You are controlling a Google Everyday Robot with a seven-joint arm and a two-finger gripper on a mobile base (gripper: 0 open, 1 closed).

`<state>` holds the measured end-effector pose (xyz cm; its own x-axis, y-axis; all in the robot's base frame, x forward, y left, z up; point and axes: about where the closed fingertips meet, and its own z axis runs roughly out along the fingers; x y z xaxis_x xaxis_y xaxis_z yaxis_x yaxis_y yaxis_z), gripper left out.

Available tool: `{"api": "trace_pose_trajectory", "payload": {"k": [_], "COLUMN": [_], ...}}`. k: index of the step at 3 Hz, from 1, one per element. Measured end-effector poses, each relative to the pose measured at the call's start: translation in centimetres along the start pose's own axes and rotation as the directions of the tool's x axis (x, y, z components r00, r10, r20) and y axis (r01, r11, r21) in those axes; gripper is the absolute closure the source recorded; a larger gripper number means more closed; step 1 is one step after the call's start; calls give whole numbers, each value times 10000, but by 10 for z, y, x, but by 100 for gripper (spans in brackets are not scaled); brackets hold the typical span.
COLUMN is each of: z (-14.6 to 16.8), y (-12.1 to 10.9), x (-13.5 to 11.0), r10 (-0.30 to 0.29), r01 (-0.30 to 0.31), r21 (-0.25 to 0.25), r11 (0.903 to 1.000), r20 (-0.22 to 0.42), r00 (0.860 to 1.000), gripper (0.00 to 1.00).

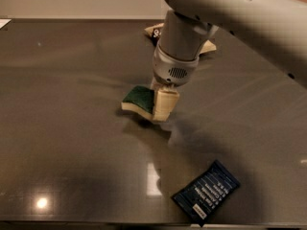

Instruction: Move sponge near rxbar blueberry

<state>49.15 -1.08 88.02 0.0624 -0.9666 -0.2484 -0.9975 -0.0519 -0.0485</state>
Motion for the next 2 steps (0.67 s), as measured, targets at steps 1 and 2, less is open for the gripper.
{"api": "trace_pose_trajectory", "payload": {"k": [1,2], "z": [-10,-18], "y": [36,63], "x": [34,63], "r10": [76,234], "r01": [-76,-235], "r21": [-211,-333], "r11": [9997,9992], "r20": [-9,-31], "r00": [10000,9997], "gripper": [100,100]}}
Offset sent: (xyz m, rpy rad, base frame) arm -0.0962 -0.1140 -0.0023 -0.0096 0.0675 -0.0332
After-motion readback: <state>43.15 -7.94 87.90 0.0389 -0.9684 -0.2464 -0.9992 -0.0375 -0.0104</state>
